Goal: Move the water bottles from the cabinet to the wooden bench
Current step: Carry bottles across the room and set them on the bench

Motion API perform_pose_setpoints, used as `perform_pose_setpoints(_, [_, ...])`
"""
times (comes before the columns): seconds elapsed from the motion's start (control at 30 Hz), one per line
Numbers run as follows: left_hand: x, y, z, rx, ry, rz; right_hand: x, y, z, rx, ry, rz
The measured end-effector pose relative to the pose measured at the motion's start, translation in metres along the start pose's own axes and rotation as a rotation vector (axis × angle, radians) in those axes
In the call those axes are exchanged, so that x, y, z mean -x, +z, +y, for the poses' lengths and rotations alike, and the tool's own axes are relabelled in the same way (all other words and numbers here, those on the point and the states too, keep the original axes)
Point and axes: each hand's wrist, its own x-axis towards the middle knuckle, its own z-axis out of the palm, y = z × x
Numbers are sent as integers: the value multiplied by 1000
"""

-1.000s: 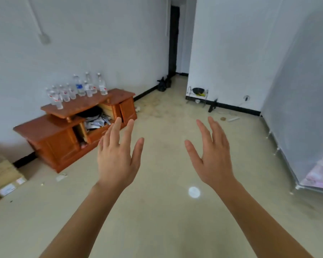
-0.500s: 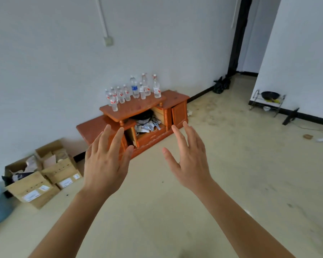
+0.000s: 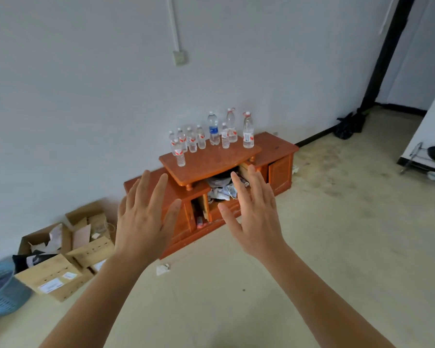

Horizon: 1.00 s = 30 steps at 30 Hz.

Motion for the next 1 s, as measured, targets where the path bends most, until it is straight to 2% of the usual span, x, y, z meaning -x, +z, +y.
perform_pose_setpoints(0.23, [-138,84,-57,24,-51,0,-117,105,53,33,-3,-29])
perform_pose_setpoints(0.3, [-202,110,-76,46,-66,-31,-169,138,71,50,36,-52])
perform_pose_setpoints(0.4, [-291,140,-87,57,-43,-58,-241,170,97,85,55,-68])
perform_pose_setpoints(0.5, [-350,166,-90,70,-6,-46,-283,187,122,121,69,-51])
perform_pose_setpoints(0.73, [-475,267,-96,35,52,-132,-379,265,205,112,184,-104])
perform_pose_setpoints(0.87, [-548,323,-108,17,-9,-133,-456,330,255,36,147,-178])
perform_pose_setpoints(1.0, [-623,361,-120,-17,-151,-174,-542,391,290,-14,82,-255])
